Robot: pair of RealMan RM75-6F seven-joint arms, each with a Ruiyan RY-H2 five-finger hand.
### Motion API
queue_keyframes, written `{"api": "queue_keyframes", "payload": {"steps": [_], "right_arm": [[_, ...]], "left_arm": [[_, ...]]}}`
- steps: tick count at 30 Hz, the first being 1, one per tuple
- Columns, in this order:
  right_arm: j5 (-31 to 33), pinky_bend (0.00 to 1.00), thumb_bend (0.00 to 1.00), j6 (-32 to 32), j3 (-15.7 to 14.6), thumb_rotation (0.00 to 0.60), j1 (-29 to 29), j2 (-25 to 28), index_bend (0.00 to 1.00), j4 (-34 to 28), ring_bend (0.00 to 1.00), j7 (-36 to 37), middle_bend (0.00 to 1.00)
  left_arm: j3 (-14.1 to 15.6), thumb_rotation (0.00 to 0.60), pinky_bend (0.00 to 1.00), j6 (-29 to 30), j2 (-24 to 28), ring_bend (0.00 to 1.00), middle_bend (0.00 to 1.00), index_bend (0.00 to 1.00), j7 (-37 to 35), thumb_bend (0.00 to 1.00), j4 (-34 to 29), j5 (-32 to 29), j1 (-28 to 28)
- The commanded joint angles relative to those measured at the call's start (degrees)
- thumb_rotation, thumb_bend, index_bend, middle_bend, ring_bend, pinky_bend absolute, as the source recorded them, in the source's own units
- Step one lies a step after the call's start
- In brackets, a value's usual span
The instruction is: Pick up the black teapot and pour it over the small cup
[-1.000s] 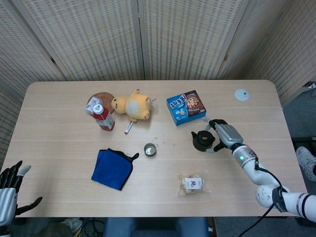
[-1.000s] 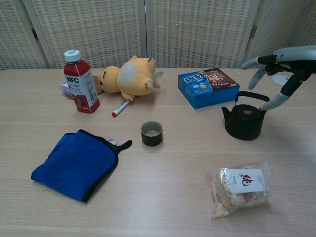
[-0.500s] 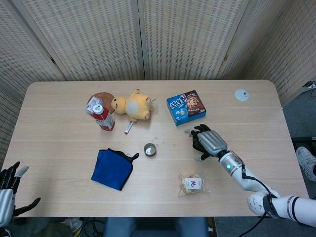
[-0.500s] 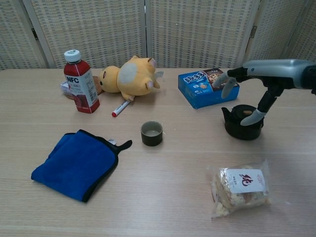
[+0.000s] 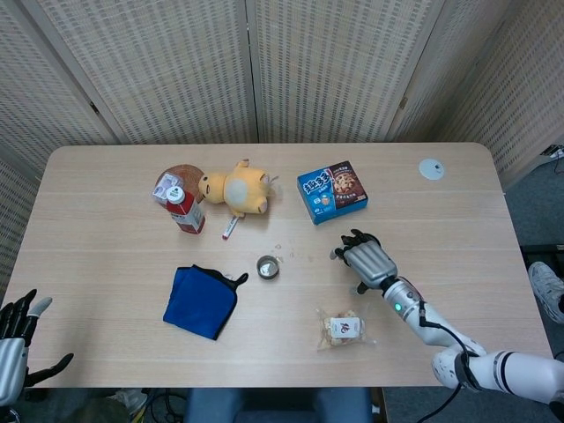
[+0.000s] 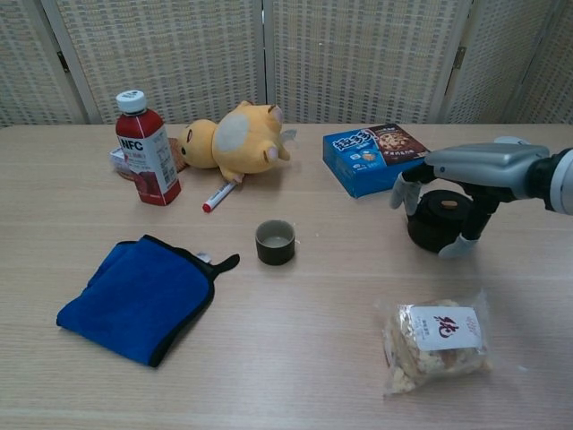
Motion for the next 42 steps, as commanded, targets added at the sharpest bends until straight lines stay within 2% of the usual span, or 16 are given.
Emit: {"api": "queue_keyframes", "payload": {"steps": [1, 5, 17, 26, 32, 39, 42], "right_arm": [[-0.31, 0.02, 0.00, -0.13, 0.67, 0.600, 0.29, -1.41, 0.30, 1.97, 0.13, 1.22, 0.33], [-0.83, 0.02, 0.00, -0.84, 0.73, 0.600, 0.67, -2.00, 0.30, 3.10, 0.13, 1.75, 0.34], [-2.52, 0.02, 0.00, 0.44, -2.25, 0.600, -1.81, 0.04, 0.33, 1.41, 0.25, 1.17, 0.43], [-5.61, 0.02, 0.00, 3.16, -4.12, 0.600, -4.75, 2.50, 0.34, 0.69, 0.26, 2.55, 0.43], [-7.99, 0.02, 0.00, 6.30, -3.39, 0.600, -6.18, 3.31, 0.34, 0.05, 0.22, 4.23, 0.36], [-8.31, 0.02, 0.00, 8.87, -3.58, 0.600, -8.27, 6.04, 0.34, -1.99, 0.22, 3.37, 0.33], [-7.95, 0.10, 0.00, 9.37, -3.84, 0.600, -9.19, 6.62, 0.34, -2.42, 0.22, 3.03, 0.33]], "left_arm": [[-0.05, 0.600, 0.00, 0.09, 0.03, 0.00, 0.00, 0.12, -0.02, 0.00, -0.04, -0.03, 0.04], [-0.03, 0.600, 0.00, 0.11, 0.10, 0.00, 0.00, 0.12, 0.04, 0.00, -0.11, -0.10, 0.12], [-0.14, 0.600, 0.00, -0.37, -0.20, 0.00, 0.00, 0.12, 0.02, 0.00, 0.03, -0.13, -0.14], [-0.13, 0.600, 0.00, -0.37, -0.27, 0.00, 0.00, 0.12, 0.70, 0.00, -0.51, 0.14, -0.26], [-0.12, 0.600, 0.00, -0.33, -0.29, 0.00, 0.00, 0.12, 1.28, 0.00, -1.00, 0.49, -0.39], [-0.02, 0.600, 0.00, -0.28, -0.09, 0.00, 0.00, 0.12, 1.14, 0.00, -1.06, 0.36, -0.24], [0.03, 0.600, 0.00, -0.51, -0.31, 0.00, 0.00, 0.12, 1.02, 0.00, -0.90, 0.40, -0.36]]}}
